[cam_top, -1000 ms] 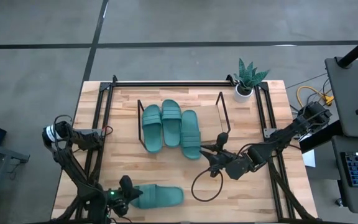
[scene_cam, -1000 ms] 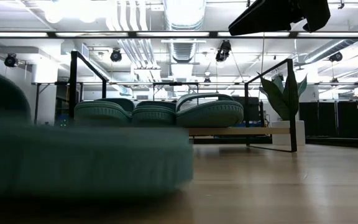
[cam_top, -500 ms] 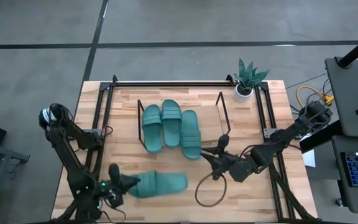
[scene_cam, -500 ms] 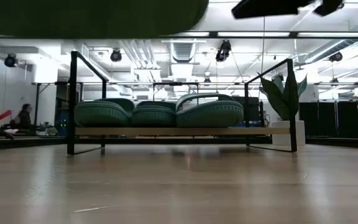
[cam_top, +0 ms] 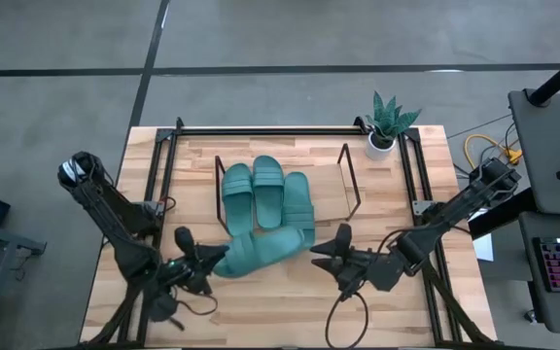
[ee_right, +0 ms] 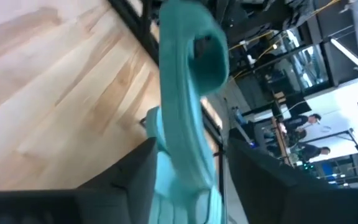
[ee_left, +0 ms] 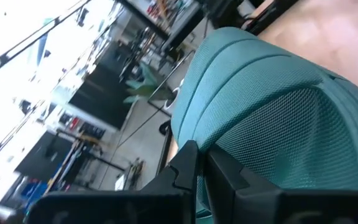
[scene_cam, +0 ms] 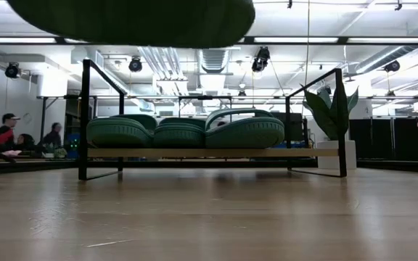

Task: Pick and place slides into the shelf
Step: Put the green slipper on the shelf

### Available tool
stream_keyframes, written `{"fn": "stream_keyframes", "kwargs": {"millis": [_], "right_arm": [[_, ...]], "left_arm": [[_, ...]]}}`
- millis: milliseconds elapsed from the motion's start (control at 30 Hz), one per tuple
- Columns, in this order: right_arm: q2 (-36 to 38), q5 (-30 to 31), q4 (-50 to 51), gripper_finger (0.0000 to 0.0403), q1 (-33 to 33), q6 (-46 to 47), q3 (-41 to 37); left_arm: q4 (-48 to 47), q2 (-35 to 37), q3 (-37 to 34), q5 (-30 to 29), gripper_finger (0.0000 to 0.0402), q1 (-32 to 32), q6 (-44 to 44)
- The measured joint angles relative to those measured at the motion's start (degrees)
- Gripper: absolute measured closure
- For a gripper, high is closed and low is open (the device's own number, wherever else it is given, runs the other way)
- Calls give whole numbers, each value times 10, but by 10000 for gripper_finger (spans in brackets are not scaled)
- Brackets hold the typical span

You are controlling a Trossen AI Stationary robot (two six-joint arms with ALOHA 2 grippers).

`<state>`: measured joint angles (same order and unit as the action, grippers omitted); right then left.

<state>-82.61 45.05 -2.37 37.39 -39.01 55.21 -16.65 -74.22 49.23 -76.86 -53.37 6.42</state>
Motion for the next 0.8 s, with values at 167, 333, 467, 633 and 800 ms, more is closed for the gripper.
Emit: {"fn": "stream_keyframes", "kwargs": {"millis": [167,333,467,633,800], "right_arm": [[0,0,-2,181,-5,13,26],[0,-2,0,173,-12,-21,28],[0,-5,-2,174,-19,-41,34],[0,-36,-1,175,-35,-63,35],[0,-35,-52,175,-44,-34,35]], "left_arm": [[12,-1,0,-1,401,39,2],[27,0,0,-1,401,65,4],[80,0,0,-2,401,90,37],[192,-10,0,-2,401,115,132],[242,-18,0,0,401,131,208]]}}
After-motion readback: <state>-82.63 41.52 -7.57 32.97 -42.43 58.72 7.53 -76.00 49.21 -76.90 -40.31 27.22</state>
